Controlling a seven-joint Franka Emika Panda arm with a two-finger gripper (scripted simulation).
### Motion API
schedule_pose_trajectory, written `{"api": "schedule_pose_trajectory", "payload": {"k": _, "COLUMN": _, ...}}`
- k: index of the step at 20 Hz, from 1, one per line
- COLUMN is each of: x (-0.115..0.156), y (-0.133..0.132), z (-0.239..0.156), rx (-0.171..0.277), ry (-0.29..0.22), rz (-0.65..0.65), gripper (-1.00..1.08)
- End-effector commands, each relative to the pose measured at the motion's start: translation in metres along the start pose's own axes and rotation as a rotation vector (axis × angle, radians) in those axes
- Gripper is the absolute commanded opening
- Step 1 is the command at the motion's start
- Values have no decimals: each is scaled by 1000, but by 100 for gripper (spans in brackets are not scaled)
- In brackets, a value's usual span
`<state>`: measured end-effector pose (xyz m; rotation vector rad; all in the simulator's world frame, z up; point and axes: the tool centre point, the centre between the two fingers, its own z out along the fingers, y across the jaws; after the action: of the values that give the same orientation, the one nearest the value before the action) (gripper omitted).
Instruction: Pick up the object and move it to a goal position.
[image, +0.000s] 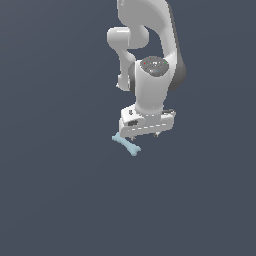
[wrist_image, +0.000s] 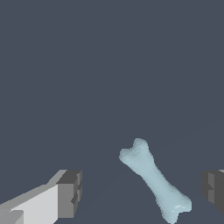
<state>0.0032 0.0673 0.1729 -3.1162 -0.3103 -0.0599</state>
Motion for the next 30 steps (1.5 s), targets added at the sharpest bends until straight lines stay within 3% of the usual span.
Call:
{"api": "schedule_pose_trajectory", "payload": {"k": 1, "x": -3, "y": 3, "z": 5, "rx": -1, "ry": -2, "rz": -24, "gripper": 100}}
{"api": "schedule_pose_trajectory", "payload": {"k": 30, "x": -76, "y": 61, "z": 97, "rx": 3, "ry": -37, "rz": -585, "gripper": 100}}
